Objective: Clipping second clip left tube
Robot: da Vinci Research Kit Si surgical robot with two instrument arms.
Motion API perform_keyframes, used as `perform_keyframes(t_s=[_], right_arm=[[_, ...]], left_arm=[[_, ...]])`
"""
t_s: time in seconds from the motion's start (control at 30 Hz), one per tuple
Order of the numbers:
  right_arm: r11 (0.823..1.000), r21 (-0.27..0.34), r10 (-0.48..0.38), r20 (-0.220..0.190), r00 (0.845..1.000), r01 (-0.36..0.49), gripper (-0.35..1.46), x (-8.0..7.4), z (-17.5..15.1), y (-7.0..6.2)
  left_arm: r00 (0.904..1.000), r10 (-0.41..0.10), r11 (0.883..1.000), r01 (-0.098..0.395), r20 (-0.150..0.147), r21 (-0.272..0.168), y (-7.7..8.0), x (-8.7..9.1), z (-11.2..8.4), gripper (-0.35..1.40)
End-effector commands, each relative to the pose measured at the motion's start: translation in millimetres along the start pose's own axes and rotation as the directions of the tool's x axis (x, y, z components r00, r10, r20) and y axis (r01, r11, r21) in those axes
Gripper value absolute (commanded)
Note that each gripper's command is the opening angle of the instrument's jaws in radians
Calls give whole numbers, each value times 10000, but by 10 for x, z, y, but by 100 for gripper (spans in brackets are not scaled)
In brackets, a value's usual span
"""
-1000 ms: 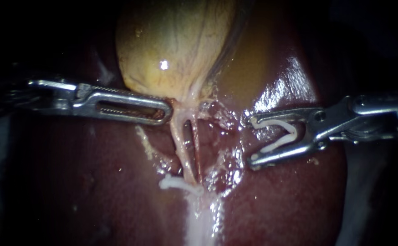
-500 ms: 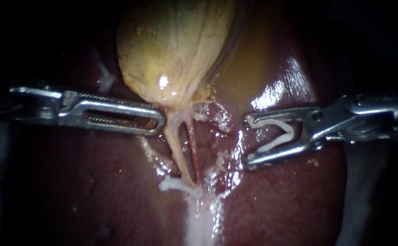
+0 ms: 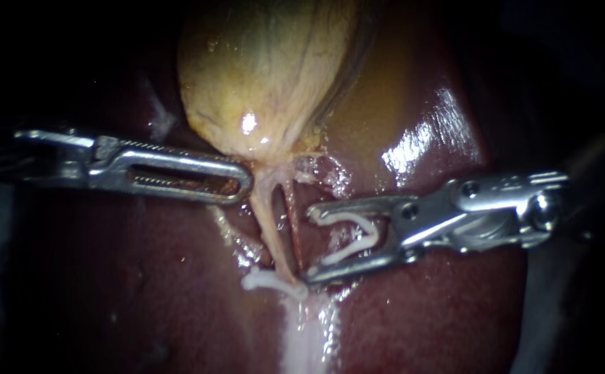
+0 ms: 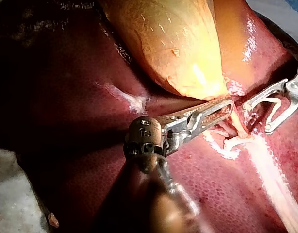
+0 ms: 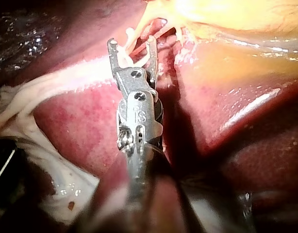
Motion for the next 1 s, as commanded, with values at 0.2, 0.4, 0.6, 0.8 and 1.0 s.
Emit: perform_keyframes(t_s=[0.2,0.4,0.6,0.8,1.0], right_arm=[[9999,61,145,21,9999,-145,49,-10,25,3],[9996,202,216,53,9998,-217,49,-18,47,2],[9988,335,356,84,9993,-359,49,-24,65,0],[9981,381,485,98,9988,-488,48,-28,74,0],[9944,413,970,82,9952,-973,23,-28,70,2]], left_arm=[[10000,-10,10000,10,-9,15,1,0,1,-35],[10000,-13,10000,13,-16,23,2,0,3,-35],[10000,-13,10000,13,-1,5,2,0,4,-35],[10000,-13,10000,13,-3,8,2,0,5,-35],[10000,-12,10000,12,-5,9,2,0,5,-35]])
